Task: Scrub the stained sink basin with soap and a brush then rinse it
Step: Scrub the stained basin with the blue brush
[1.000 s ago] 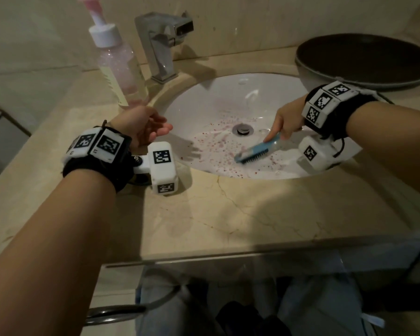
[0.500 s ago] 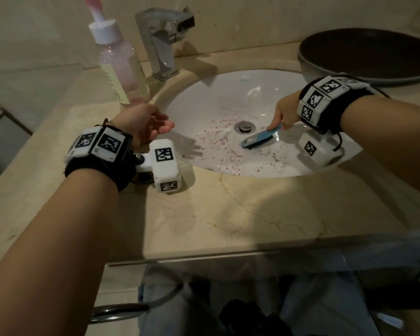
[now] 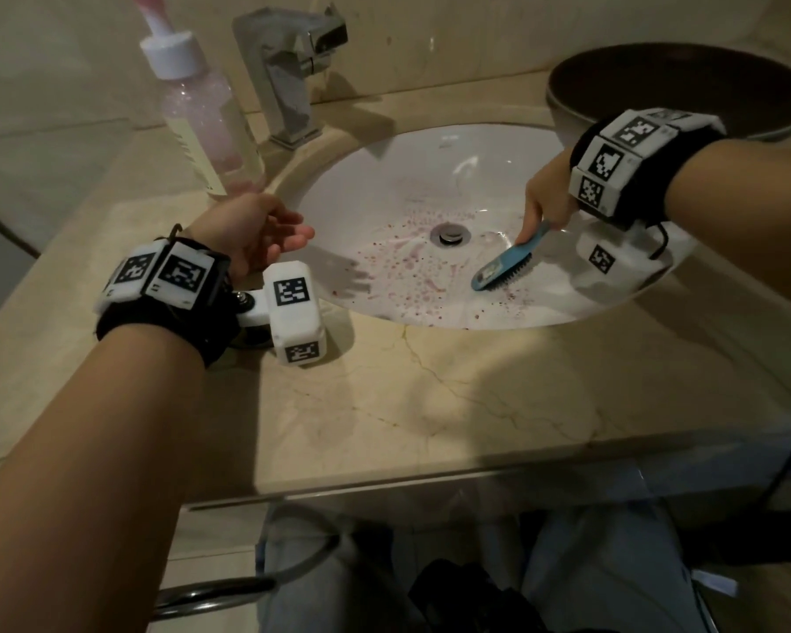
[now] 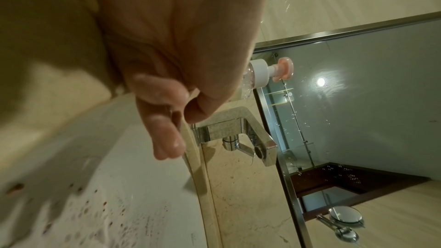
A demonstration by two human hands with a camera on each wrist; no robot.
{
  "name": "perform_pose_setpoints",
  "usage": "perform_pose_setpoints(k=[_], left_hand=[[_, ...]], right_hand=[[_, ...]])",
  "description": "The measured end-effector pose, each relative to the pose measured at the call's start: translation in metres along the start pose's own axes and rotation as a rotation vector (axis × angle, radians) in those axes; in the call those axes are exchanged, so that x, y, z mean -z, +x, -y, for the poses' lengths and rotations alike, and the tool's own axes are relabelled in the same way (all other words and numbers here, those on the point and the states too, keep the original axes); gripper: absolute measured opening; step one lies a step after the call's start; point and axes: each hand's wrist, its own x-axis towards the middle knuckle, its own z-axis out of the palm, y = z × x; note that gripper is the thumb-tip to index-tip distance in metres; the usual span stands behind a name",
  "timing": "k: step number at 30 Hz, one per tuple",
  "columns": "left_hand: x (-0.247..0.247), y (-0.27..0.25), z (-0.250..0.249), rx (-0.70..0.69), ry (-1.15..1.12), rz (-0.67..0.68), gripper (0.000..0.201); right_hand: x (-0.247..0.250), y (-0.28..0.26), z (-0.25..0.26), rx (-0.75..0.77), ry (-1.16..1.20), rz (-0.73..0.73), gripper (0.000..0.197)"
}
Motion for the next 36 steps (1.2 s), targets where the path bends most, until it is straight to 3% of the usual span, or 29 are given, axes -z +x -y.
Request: perform_pose_setpoints(k=[2, 4, 6, 8, 10, 14, 18, 20, 23, 25, 28, 33, 36], left_hand=[[0.000, 0.000, 0.000, 0.001, 0.006, 0.002, 0.028], [0.000, -0.001, -0.001, -0.001, 0.000, 0.004, 0.027], [0.000, -0.003, -0.001, -0.003, -0.005, 0.003, 0.027], [0.000, -0.004, 0.000, -0.005, -0.010, 0.001, 0.027], [-0.001, -0.004, -0.001, -0.006, -0.009, 0.001, 0.027], [-0.001, -0.003, -0.001, -0.005, -0.011, 0.001, 0.028], [-0.001, -0.002, -0.001, -0.004, -0.017, -0.004, 0.029], [-0.001, -0.002, -0.001, -0.001, -0.010, -0.003, 0.028], [-0.001, -0.001, -0.001, 0.005, 0.000, 0.000, 0.027], [-0.001, -0.001, -0.001, 0.007, 0.008, 0.000, 0.026], [-0.001, 0.000, -0.001, 0.015, 0.010, 0.006, 0.025], [-0.001, -0.001, -0.001, 0.011, 0.003, 0.011, 0.026], [-0.001, -0.001, -0.001, 0.005, -0.003, 0.005, 0.025]], right_hand=[[0.004, -0.002, 0.000, 0.042, 0.121, 0.168, 0.047], [0.005, -0.005, 0.004, 0.052, 0.169, 0.230, 0.049], [0.001, -0.005, 0.008, 0.001, 0.114, 0.117, 0.045], [-0.003, -0.004, 0.007, -0.051, 0.126, -0.113, 0.033], [-0.003, -0.007, 0.006, -0.051, 0.127, -0.159, 0.032], [0.002, -0.009, 0.015, 0.087, 0.189, 0.261, 0.051], [0.006, -0.009, 0.015, 0.141, 0.202, 0.282, 0.049], [0.005, -0.008, 0.014, 0.129, 0.198, 0.261, 0.048], [0.004, -0.009, 0.018, 0.097, 0.091, 0.073, 0.046], [0.007, -0.008, 0.024, 0.124, 0.055, 0.118, 0.049], [0.014, -0.005, 0.034, 0.222, 0.192, 0.226, 0.051], [0.010, 0.004, 0.055, 0.176, -0.009, -0.008, 0.050], [0.012, 0.003, 0.057, 0.206, -0.014, -0.037, 0.049]])
